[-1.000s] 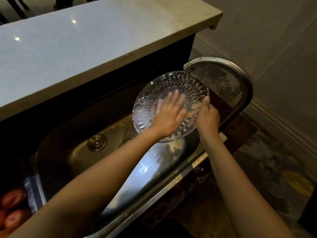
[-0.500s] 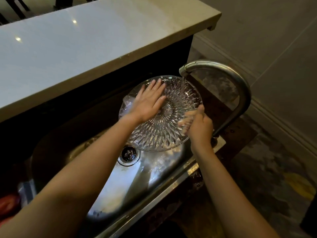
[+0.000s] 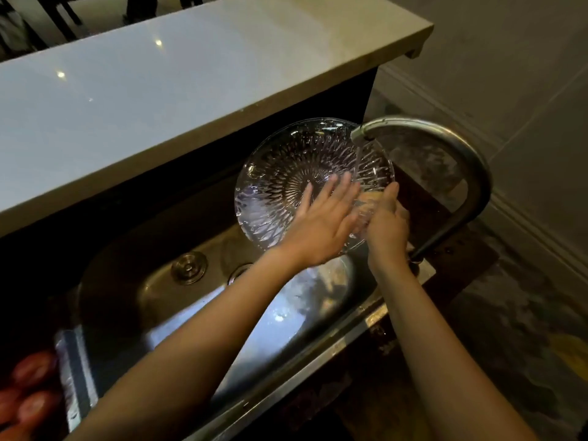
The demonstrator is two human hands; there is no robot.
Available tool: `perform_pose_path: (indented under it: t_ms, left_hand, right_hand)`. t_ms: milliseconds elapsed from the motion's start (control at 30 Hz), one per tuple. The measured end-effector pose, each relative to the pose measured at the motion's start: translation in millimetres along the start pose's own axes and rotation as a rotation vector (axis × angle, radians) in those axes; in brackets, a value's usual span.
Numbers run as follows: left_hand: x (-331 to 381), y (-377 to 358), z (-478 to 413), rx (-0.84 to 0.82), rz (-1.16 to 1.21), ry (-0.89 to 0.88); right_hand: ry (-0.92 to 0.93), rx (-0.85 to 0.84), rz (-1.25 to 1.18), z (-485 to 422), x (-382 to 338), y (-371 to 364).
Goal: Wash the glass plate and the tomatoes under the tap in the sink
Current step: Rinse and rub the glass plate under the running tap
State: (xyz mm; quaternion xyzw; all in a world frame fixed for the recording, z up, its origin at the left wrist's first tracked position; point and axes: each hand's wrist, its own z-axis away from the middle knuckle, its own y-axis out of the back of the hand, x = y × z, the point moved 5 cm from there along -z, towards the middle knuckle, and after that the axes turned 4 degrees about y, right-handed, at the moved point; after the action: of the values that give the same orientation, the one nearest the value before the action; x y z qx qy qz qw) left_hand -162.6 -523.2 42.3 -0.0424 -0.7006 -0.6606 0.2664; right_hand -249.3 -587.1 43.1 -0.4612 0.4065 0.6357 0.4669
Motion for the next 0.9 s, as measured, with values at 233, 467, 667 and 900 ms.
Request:
perform_pose_path:
  t_ms: [233,467,667,900]
  left_hand:
    - [-7,12,-59,0.065,-0.118,-0.133]
    - [-98,28,-53,0.125,-0.189,0.091]
    - [-145,27,-7,0.242,0.507,0.650]
    - [-148,1,29,0.009,1.853,0.646]
  right_hand:
    - [0.027,-0.045,0.011,2,9,-1]
    - [0.057,0.055,-0.064,-10,12,15]
    - [0.133,0.037,-0.051,-15,7,14]
    - [0.124,-0.051,0.062,-32,12,2]
